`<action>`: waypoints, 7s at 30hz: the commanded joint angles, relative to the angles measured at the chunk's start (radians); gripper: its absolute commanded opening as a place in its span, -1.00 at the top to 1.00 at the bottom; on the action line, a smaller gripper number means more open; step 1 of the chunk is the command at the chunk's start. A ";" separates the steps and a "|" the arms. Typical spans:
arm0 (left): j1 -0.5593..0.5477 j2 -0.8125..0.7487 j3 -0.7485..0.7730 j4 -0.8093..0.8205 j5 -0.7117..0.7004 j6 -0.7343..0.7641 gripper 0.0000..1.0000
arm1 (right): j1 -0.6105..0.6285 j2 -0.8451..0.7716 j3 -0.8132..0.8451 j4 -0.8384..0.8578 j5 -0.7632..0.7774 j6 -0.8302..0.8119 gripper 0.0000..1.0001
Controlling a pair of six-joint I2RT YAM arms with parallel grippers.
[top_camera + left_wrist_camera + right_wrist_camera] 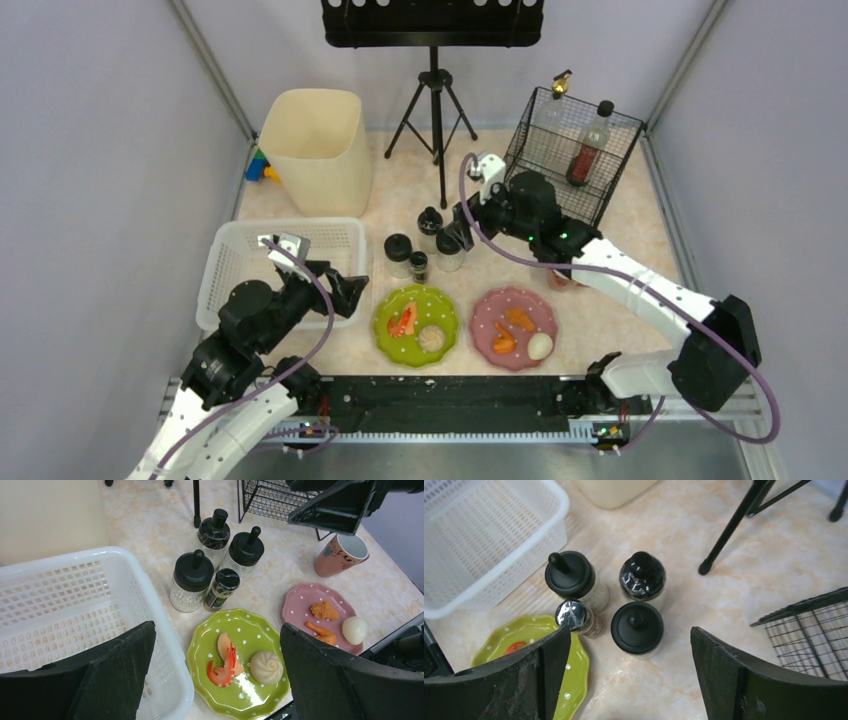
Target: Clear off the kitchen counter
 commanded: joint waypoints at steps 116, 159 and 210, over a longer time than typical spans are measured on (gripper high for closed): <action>0.003 -0.012 -0.003 0.029 0.044 0.008 -0.98 | -0.380 0.419 0.514 0.074 0.511 0.211 1.00; 0.002 -0.020 -0.004 0.027 0.043 0.006 -0.98 | -0.379 0.613 0.408 0.160 0.580 0.401 0.18; 0.002 -0.006 -0.004 0.019 -0.001 0.014 -0.98 | -0.173 0.092 0.192 0.065 0.052 0.237 -0.95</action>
